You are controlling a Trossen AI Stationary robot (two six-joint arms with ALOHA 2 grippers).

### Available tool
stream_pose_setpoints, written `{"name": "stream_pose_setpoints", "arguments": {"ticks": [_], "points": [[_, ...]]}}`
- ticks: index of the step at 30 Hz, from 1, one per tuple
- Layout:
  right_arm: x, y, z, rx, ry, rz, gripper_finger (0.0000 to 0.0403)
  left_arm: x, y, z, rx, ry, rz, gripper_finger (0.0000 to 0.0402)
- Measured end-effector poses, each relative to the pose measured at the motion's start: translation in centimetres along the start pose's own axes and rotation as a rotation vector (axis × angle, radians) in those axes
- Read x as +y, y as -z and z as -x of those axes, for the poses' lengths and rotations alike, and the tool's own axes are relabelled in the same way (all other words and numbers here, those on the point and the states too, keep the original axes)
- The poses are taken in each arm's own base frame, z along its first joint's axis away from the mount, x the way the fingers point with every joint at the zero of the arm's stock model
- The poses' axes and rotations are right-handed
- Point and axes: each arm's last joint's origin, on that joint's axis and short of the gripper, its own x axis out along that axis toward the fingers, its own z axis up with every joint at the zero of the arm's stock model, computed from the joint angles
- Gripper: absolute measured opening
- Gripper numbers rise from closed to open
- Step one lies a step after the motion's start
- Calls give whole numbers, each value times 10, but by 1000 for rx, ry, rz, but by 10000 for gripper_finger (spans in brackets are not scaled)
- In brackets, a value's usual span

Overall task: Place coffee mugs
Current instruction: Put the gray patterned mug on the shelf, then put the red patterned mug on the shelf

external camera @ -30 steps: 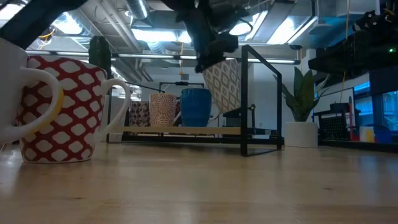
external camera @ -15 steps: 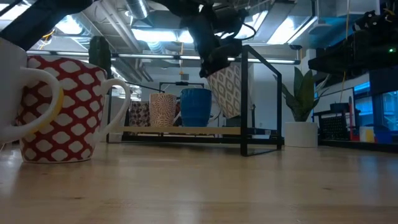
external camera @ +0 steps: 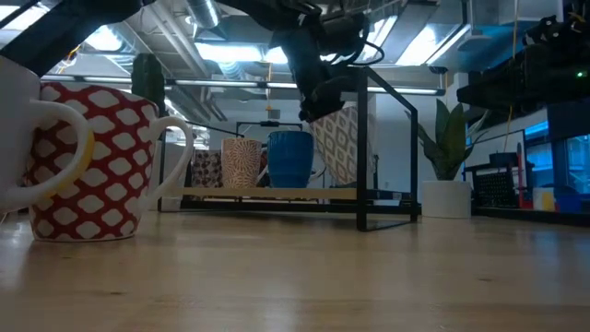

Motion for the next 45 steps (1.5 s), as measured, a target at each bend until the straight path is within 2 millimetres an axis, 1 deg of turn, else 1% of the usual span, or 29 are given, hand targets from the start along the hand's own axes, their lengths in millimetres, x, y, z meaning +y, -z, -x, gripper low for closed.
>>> {"name": "stream_pose_setpoints", "arguments": {"ticks": [6, 15, 23, 26, 30, 35, 38, 40, 42, 43, 45], "points": [[0, 0, 0, 0, -8, -24, 150, 0, 1, -11, 16, 6, -2, 15], [0, 0, 0, 0, -8, -25, 150, 3, 2, -11, 21, -9, 5, 18], [0, 0, 0, 0, -8, -25, 150, 2, 1, -13, 9, -33, 0, 78], [0, 0, 0, 0, -8, -25, 150, 2, -2, -9, 3, -33, 0, 94], [0, 0, 0, 0, -8, -25, 150, 3, -14, 5, -60, -42, -14, 107], [0, 0, 0, 0, -8, -25, 150, 6, -27, 23, -133, -54, -18, 112], [0, 0, 0, 0, -8, -25, 150, 7, -30, 34, -123, -81, -23, 113], [0, 0, 0, 0, -8, -25, 150, 8, -33, 49, -116, -98, -33, 113], [0, 0, 0, 0, -8, -25, 150, 9, -37, 71, -121, -98, -34, 113], [0, 0, 0, 0, -8, -25, 150, 7, -36, 79, -121, -85, -28, 113], [0, 0, 0, 0, -8, -25, 150, 0, -26, 106, -119, -17, -37, 113]]}}
